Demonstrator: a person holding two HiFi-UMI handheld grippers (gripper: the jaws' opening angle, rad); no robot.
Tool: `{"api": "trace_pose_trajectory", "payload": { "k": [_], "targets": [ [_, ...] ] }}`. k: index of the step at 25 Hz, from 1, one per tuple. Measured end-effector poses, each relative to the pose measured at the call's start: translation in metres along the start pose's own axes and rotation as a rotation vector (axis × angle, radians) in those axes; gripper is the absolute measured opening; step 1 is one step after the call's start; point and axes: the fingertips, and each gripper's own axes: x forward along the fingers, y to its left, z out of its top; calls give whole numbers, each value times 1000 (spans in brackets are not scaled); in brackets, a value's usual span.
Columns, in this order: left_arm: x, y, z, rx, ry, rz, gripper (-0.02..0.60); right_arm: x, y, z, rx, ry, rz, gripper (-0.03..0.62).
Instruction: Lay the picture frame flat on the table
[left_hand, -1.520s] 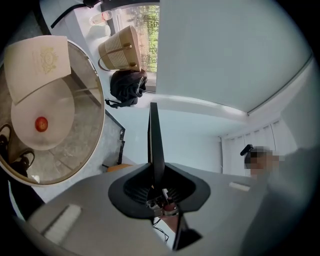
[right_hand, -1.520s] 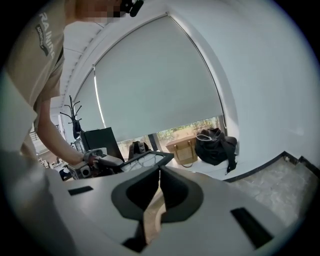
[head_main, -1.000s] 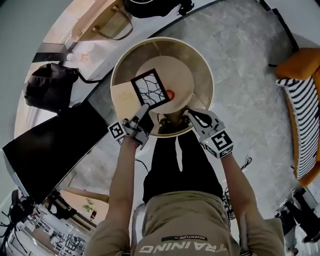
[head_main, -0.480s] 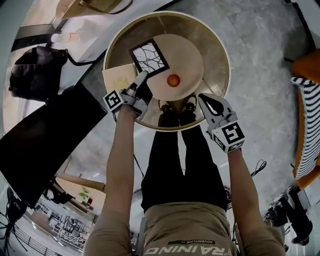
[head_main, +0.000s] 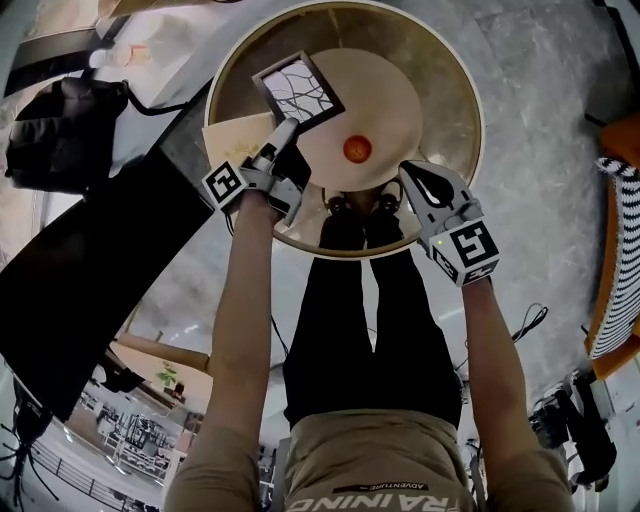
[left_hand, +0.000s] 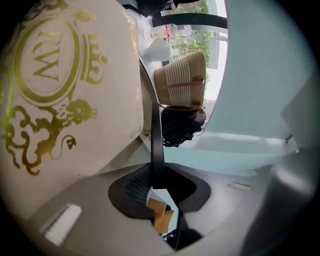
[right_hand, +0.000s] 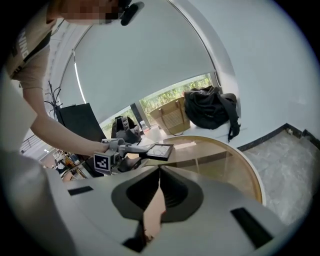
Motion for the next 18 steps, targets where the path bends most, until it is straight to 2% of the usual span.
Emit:
{"api": "trace_pose_trajectory", "payload": {
  "k": [5,9,11,14,18],
  "targets": [
    [6,10,5,-5,-77,129,72,8,11,5,9,-3,19,8],
    [4,27,3,-4,-133,229,72,8,18,-7,5,22,35,8],
    [4,31,1,47,-151,275,72,6,19,-15,13,36,37,8],
    [3,27,1,179,-176,357,82,2,21,-23,24,50,46,8],
    [6,14,-5,358,-206,459,155,-8,22,-28,29,55,58,8]
  ]
}}
